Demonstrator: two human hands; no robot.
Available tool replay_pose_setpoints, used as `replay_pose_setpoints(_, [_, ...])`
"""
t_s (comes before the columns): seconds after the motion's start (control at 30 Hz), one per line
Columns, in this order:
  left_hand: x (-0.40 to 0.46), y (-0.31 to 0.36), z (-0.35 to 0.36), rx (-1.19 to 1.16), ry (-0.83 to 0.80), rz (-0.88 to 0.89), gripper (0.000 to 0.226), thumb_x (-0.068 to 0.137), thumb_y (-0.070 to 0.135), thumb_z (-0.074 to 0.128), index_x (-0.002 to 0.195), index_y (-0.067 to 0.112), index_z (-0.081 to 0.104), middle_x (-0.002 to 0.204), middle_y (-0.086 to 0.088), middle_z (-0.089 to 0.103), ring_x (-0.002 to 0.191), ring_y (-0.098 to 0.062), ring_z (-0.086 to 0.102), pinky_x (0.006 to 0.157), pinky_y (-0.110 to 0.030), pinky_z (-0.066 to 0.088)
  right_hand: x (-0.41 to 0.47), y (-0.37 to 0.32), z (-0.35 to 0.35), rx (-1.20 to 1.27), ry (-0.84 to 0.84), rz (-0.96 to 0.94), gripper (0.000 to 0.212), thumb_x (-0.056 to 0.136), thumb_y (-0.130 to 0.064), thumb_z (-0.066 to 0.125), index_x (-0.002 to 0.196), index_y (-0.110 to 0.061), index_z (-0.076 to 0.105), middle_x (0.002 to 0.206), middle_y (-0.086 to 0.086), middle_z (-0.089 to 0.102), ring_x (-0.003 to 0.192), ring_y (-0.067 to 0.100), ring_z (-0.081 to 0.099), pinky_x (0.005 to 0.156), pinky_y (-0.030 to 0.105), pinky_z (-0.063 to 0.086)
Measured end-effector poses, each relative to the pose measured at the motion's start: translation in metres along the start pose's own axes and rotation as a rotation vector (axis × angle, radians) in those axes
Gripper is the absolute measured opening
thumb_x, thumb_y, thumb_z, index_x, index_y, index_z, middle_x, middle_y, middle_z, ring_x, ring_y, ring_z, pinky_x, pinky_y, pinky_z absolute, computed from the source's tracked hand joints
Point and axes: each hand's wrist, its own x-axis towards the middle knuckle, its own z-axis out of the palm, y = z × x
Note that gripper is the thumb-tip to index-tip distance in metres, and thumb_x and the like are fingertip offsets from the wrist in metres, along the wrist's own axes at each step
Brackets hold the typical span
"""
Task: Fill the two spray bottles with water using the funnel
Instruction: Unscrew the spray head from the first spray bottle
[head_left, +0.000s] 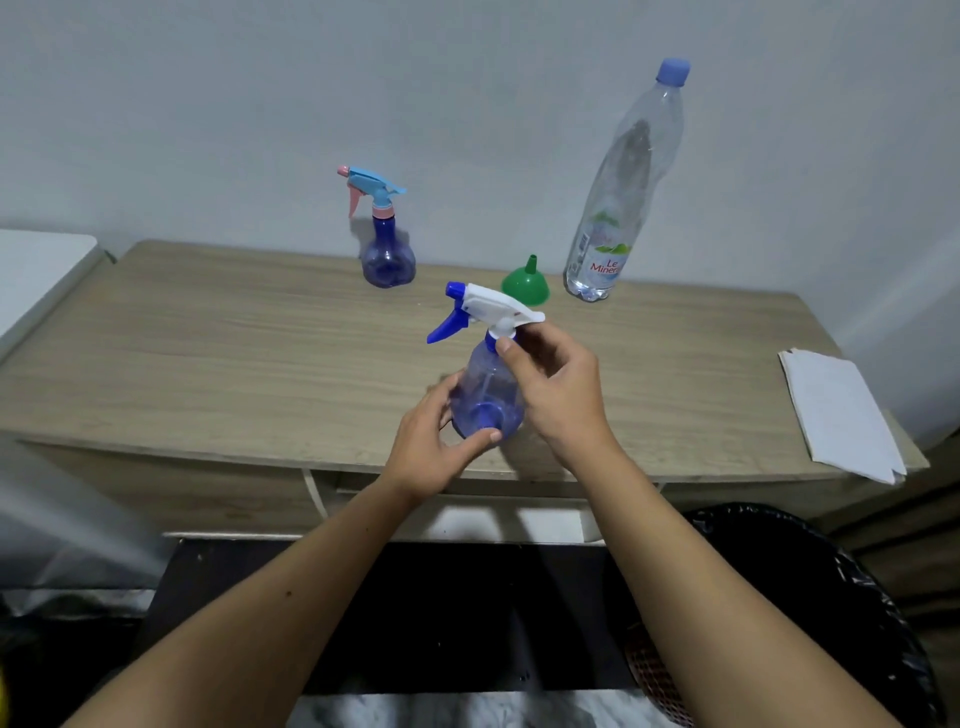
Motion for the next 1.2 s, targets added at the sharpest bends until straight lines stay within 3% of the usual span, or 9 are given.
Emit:
replay_pose_setpoints(0.3, [0.000,-0.008,0.001,-0.019,-0.007,0.027,0.079,0.087,0.031,0.091,0.156,0.019,0.055,0.143,0.006,0.071,0.133,-0.014,0.069,0.116,-0.049,0.055,0.002,0.004,0.004,-0.176,0.067,-0.056,0.022,0.092,-0.018,0.075,0.114,-0.014,0.075,0.101,-0.004,0.077,0.097,0.015,0.074,0.093,0.037,0.060])
replay_pose_setpoints(0.43, [0.000,-0.010,0.003,-0.016,0.004,0.036,0.074,0.089,0.027,0.092,0.154,0.020,0.056,0.141,0.007,0.072,0.131,-0.015,0.070,0.114,-0.049,0.056,-0.005,0.006,0.014,-0.270,0.136,-0.181,0.021,0.092,-0.021,0.068,0.111,-0.013,0.072,0.100,0.003,0.074,0.095,0.021,0.072,0.088,0.043,0.059])
replay_pose_setpoints(0.53, [-0.002,-0.008,0.003,-0.036,0.018,0.035,0.076,0.086,0.036,0.090,0.152,0.019,0.057,0.138,0.006,0.073,0.129,-0.015,0.071,0.113,-0.049,0.057,-0.008,0.009,0.020,-0.345,0.151,-0.253,0.019,0.094,-0.017,0.067,0.112,-0.009,0.069,0.101,0.006,0.070,0.095,0.025,0.069,0.085,0.047,0.057])
replay_pose_setpoints(0.77, [0.000,-0.014,0.003,-0.016,0.015,0.033,0.080,0.085,0.031,0.094,0.154,0.021,0.056,0.142,0.007,0.071,0.132,-0.014,0.069,0.114,-0.049,0.056,0.004,0.006,0.005,-0.334,-0.020,-0.225,0.024,0.095,-0.021,0.066,0.116,-0.010,0.072,0.110,0.003,0.067,0.103,0.018,0.068,0.093,0.043,0.057])
replay_pose_setpoints(1.03, [0.002,-0.016,0.006,-0.004,0.017,0.051,0.076,0.087,0.033,0.093,0.153,0.023,0.057,0.143,0.007,0.071,0.131,-0.014,0.070,0.113,-0.049,0.056,-0.002,0.005,0.010,-0.384,0.097,-0.272,0.015,0.093,-0.019,0.073,0.106,-0.011,0.073,0.101,0.000,0.068,0.093,0.016,0.067,0.085,0.036,0.057])
replay_pose_setpoints(1.13, [0.000,-0.017,0.007,0.002,0.059,0.027,0.083,0.082,0.042,0.091,0.154,0.018,0.056,0.143,0.007,0.071,0.132,-0.010,0.069,0.113,-0.047,0.057,-0.005,0.004,0.015,-0.312,0.174,-0.160,0.030,0.081,-0.033,0.089,0.101,-0.021,0.070,0.094,-0.007,0.071,0.088,0.009,0.068,0.082,0.021,0.054])
replay_pose_setpoints(1.2, [0.000,-0.018,0.006,0.010,0.054,0.034,0.086,0.082,0.043,0.091,0.156,0.017,0.056,0.144,0.006,0.070,0.133,-0.010,0.068,0.113,-0.046,0.057,-0.004,0.005,0.017,-0.242,0.215,-0.096,0.029,0.077,-0.033,0.093,0.095,-0.024,0.071,0.089,-0.008,0.075,0.086,0.008,0.070,0.082,0.022,0.055])
